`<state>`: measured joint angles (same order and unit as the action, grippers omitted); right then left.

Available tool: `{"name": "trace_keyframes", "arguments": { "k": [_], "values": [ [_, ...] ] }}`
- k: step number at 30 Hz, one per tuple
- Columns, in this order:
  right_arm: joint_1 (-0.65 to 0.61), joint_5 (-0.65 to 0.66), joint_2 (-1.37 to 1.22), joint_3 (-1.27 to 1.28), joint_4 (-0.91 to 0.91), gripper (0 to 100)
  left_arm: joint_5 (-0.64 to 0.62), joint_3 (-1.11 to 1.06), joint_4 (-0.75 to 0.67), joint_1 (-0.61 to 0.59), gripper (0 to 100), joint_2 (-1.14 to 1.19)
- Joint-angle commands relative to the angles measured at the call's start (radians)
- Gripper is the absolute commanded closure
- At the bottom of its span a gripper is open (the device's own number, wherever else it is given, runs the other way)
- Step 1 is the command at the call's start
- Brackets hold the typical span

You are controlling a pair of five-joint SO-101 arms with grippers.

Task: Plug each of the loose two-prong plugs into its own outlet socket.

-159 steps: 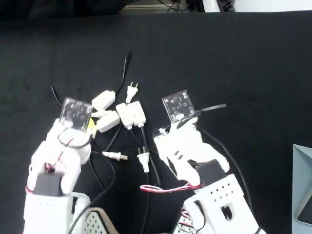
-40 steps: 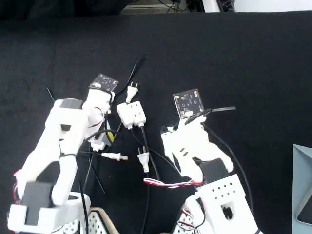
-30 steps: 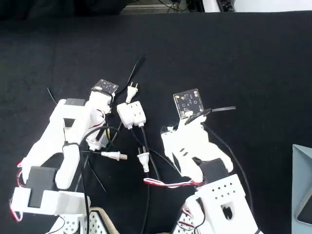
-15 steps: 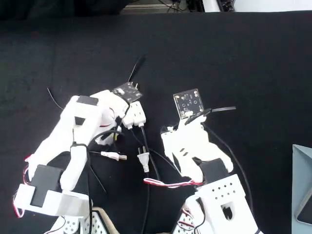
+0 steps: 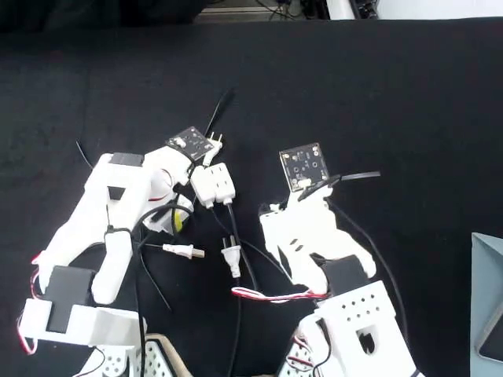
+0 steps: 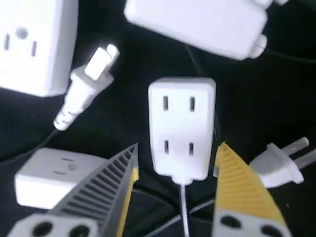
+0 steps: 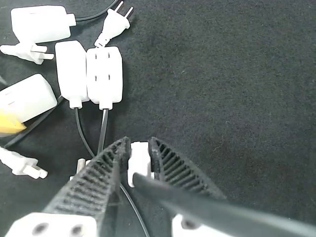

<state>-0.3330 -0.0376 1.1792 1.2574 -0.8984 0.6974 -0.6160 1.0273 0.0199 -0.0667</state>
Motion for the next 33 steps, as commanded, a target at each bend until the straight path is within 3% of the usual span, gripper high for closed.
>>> {"name": "trace_keyframes", "arguments": {
  "k": [1,8,11,18,33],
  "values": [
    [0.006,0.002,-0.004,-0.028,0.020,98.5,0.008,0.067,0.097,-0.030,75,-0.110],
    [-0.031,0.046,-0.033,-0.130,0.020,98.5,-0.009,0.039,0.198,-0.137,75,-0.416],
    [-0.081,0.040,-0.124,-0.188,0.020,98.5,-0.051,-0.042,0.176,-0.147,75,-0.470],
    [-0.109,-0.014,-0.375,-0.280,0.020,98.5,-0.097,-0.248,-0.094,-0.145,75,-0.448],
    [-0.107,-0.014,-0.404,-0.275,0.021,98.5,-0.149,-0.232,-0.109,-0.022,75,-0.387]
  ]
}}
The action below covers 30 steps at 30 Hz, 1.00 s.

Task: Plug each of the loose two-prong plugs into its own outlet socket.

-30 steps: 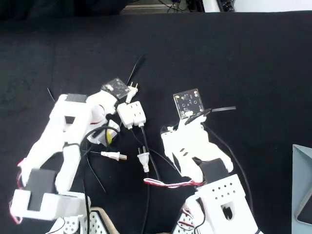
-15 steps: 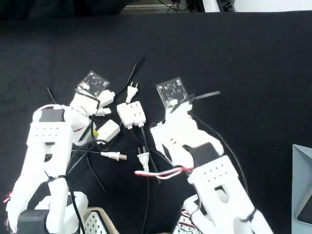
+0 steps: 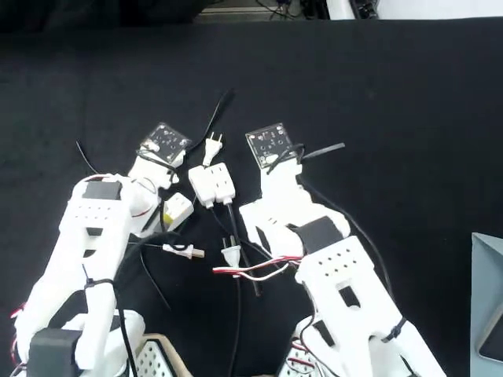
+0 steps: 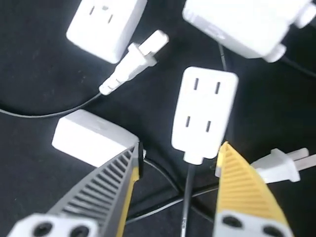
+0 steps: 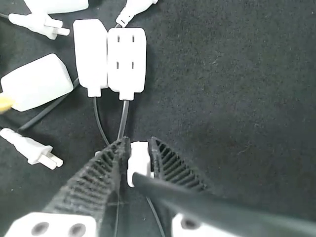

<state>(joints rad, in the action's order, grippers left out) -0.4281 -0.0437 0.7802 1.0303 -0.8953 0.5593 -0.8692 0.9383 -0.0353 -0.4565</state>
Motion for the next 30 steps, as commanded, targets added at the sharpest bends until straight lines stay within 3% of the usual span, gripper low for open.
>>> {"name": "trace_keyframes", "arguments": {
  "k": [1,11,18,25,30],
  "values": [
    [-0.012,-0.008,-0.005,-0.048,0.017,98.5,-0.011,0.016,-0.026,0.041,75,0.003],
    [-0.012,-0.008,-0.005,-0.036,0.018,98.5,-0.008,0.041,-0.157,-0.004,75,0.215],
    [-0.012,-0.006,-0.005,-0.028,0.018,98.5,-0.009,0.170,0.048,0.002,75,0.207],
    [-0.012,-0.003,-0.005,-0.035,0.021,98.5,-0.005,0.159,0.092,-0.036,75,0.040],
    [-0.015,-0.002,-0.024,-0.041,0.133,98.5,-0.008,0.127,0.140,-0.110,75,-0.080]
  ]
}}
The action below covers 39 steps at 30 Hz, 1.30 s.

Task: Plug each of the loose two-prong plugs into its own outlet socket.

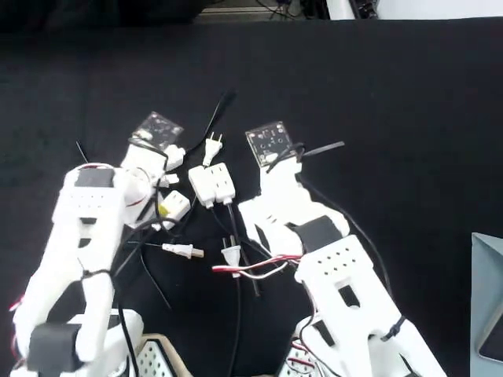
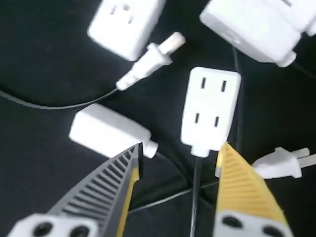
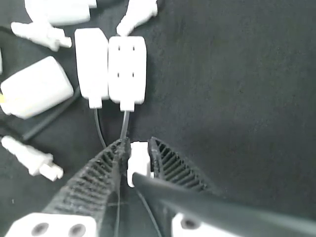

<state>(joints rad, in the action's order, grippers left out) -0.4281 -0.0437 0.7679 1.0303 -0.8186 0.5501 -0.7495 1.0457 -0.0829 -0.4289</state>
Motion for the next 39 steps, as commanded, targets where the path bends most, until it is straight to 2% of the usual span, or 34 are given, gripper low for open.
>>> {"name": "trace_keyframes", "arguments": {
  "k": [1,7,11,15,20,26,33,39],
  "values": [
    [-0.017,-0.002,-0.025,-0.056,0.066,98.5,0.000,-0.010,0.032,-0.081,75,-0.132],
    [-0.084,0.035,-0.185,-0.209,0.084,98.5,-0.114,-0.102,0.029,-0.243,75,-0.249],
    [-0.160,0.035,-0.298,-0.274,0.164,98.6,-0.203,-0.173,0.028,-0.317,75,-0.308],
    [-0.219,0.035,-0.397,-0.282,0.276,98.6,-0.262,-0.298,-0.061,-0.351,75,-0.370],
    [-0.269,0.049,-0.490,-0.286,0.358,98.6,-0.327,-0.449,-0.207,-0.363,75,-0.456],
    [-0.293,0.149,-0.570,-0.331,0.387,98.6,-0.331,-0.510,-0.213,-0.361,75,-0.548],
    [-0.296,0.163,-0.682,-0.501,0.299,98.6,-0.331,-0.550,-0.213,-0.361,75,-0.603],
    [-0.298,0.221,-0.766,-0.529,0.299,98.6,-0.331,-0.556,-0.212,-0.361,75,-0.618]
  ]
}}
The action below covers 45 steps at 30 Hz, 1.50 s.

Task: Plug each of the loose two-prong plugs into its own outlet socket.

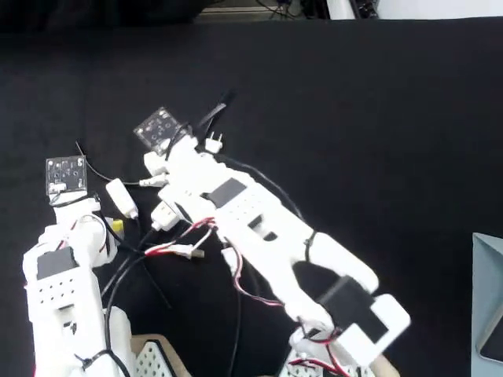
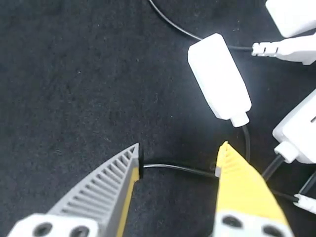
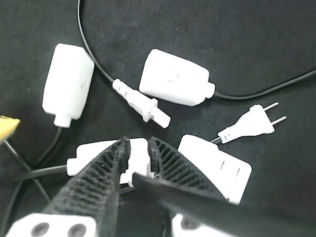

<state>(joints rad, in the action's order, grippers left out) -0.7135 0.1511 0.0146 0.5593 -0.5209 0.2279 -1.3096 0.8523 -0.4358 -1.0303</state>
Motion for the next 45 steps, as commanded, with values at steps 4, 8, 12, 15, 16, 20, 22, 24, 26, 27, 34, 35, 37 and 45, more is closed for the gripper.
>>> {"name": "trace_keyframes", "arguments": {
  "k": [4,8,12,15,16,20,22,24,26,27,34,35,37,45],
  "values": [
    [-0.012,0.025,-0.033,-0.058,-0.002,98.6,-0.009,0.004,-0.018,-0.008,75,-0.017],
    [-0.025,0.023,-0.038,-0.058,0.002,98.6,-0.009,0.004,-0.018,-0.008,75,-0.017],
    [-0.038,0.023,-0.042,-0.058,0.002,98.6,-0.009,0.004,-0.018,-0.008,75,-0.017],
    [-0.035,0.025,-0.042,-0.058,0.003,98.6,-0.009,0.002,-0.018,-0.008,75,-0.017],
    [-0.035,0.025,-0.042,-0.058,0.003,98.6,-0.009,0.002,-0.018,-0.008,75,-0.017],
    [-0.032,0.026,-0.042,-0.053,0.035,98.6,-0.009,0.002,-0.018,-0.008,75,-0.017],
    [-0.028,0.023,-0.050,-0.050,0.058,98.6,-0.009,0.002,-0.018,-0.008,75,-0.015],
    [-0.025,0.023,-0.073,-0.050,0.058,98.6,-0.009,0.002,-0.017,-0.008,75,-0.015],
    [-0.025,0.023,-0.096,-0.051,0.058,98.6,-0.009,0.002,-0.017,-0.008,75,-0.015],
    [-0.025,0.023,-0.108,-0.053,0.058,98.6,-0.009,0.002,-0.017,-0.008,75,-0.015],
    [-0.020,0.023,-0.124,-0.050,0.043,98.7,-0.008,0.002,-0.017,-0.008,75,-0.015],
    [-0.020,0.023,-0.124,-0.051,0.028,98.7,-0.008,0.002,-0.017,-0.008,75,-0.015],
    [-0.020,0.023,-0.127,-0.051,0.011,98.7,-0.008,0.002,-0.017,-0.008,75,-0.015],
    [-0.020,0.023,-0.196,-0.048,0.017,98.7,-0.005,-0.008,-0.018,-0.008,75,-0.015]
  ]
}}
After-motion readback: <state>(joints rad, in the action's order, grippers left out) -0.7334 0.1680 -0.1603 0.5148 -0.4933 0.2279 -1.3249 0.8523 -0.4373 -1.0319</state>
